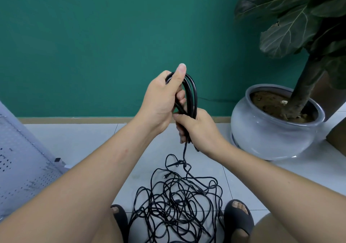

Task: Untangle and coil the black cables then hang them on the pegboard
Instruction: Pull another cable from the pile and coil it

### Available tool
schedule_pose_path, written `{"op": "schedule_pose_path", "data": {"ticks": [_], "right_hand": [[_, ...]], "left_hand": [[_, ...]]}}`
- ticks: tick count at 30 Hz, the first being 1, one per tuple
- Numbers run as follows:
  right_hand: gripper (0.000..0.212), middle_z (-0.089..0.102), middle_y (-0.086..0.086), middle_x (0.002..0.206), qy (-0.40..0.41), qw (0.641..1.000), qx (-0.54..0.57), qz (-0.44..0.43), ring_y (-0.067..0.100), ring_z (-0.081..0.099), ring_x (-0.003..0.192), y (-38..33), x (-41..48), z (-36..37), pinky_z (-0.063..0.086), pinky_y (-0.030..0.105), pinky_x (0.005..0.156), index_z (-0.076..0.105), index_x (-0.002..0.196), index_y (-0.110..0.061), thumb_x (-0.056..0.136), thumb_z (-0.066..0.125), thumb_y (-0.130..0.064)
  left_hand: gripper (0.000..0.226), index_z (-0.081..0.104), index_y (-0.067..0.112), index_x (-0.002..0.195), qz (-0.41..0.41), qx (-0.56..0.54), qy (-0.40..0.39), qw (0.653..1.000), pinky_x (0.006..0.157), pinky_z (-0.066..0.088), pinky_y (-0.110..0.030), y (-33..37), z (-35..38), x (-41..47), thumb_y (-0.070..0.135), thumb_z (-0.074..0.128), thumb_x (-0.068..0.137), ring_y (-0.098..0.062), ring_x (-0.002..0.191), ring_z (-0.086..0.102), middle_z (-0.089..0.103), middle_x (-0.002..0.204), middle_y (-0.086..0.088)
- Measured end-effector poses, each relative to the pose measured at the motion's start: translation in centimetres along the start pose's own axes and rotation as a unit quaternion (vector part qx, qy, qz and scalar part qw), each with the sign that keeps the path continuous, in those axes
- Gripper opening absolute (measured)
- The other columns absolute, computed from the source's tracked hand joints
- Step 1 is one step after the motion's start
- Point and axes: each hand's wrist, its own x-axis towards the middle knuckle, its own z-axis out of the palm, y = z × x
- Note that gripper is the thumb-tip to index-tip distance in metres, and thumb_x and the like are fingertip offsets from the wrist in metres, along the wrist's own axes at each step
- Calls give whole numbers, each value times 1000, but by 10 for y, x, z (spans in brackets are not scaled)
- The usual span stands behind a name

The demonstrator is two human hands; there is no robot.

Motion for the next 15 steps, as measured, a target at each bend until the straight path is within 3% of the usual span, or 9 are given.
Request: {"op": "schedule_pose_path", "data": {"ticks": [4,6,7,8,10,12,15], "right_hand": [[29,40,10,62,-4,999,51,-1,25,36,56,-3,1,-6,35,37,53,46,76,-1,98,59,-14],[28,42,11,58,20,997,67,-19,25,39,50,-9,3,-14,37,36,52,50,71,-5,91,61,-23],[28,43,12,56,34,996,76,-29,25,40,48,-12,5,-18,38,36,52,50,68,-8,89,60,-24],[29,43,12,55,47,994,90,-35,25,39,47,-14,8,-23,37,36,52,48,68,-7,89,60,-23],[29,41,11,55,70,989,128,-33,24,36,49,-18,11,-34,34,36,52,46,71,-4,92,59,-20],[28,40,9,57,86,981,174,-24,23,34,50,-22,12,-43,33,35,53,48,70,-10,95,58,-18],[30,38,8,58,119,969,215,-22,22,33,50,-28,11,-49,34,33,53,46,71,-13,99,57,-14]], "left_hand": [[57,57,20,87,-52,-26,-24,998,72,49,-35,-12,-9,3,72,42,104,-21,81,62,62,89,-6],[54,60,19,88,-84,2,-66,994,76,54,-40,-28,-11,-1,63,37,110,-23,78,65,68,90,-9],[45,61,19,87,-97,60,-94,989,84,56,-46,-39,-11,-4,50,39,111,-23,79,68,71,88,-7],[34,62,21,86,-110,135,-123,977,96,55,-52,-49,-11,-8,38,43,108,-20,85,71,73,88,-3],[18,69,24,96,-141,248,-175,942,108,50,-50,-75,-9,-18,22,51,99,-12,106,71,78,103,6],[26,73,28,109,-174,302,-215,913,109,51,-49,-99,-6,-27,19,55,93,-16,117,68,77,118,5],[17,73,31,111,-174,338,-233,895,111,51,-46,-131,-5,-40,30,59,102,-16,111,68,76,118,6]]}}
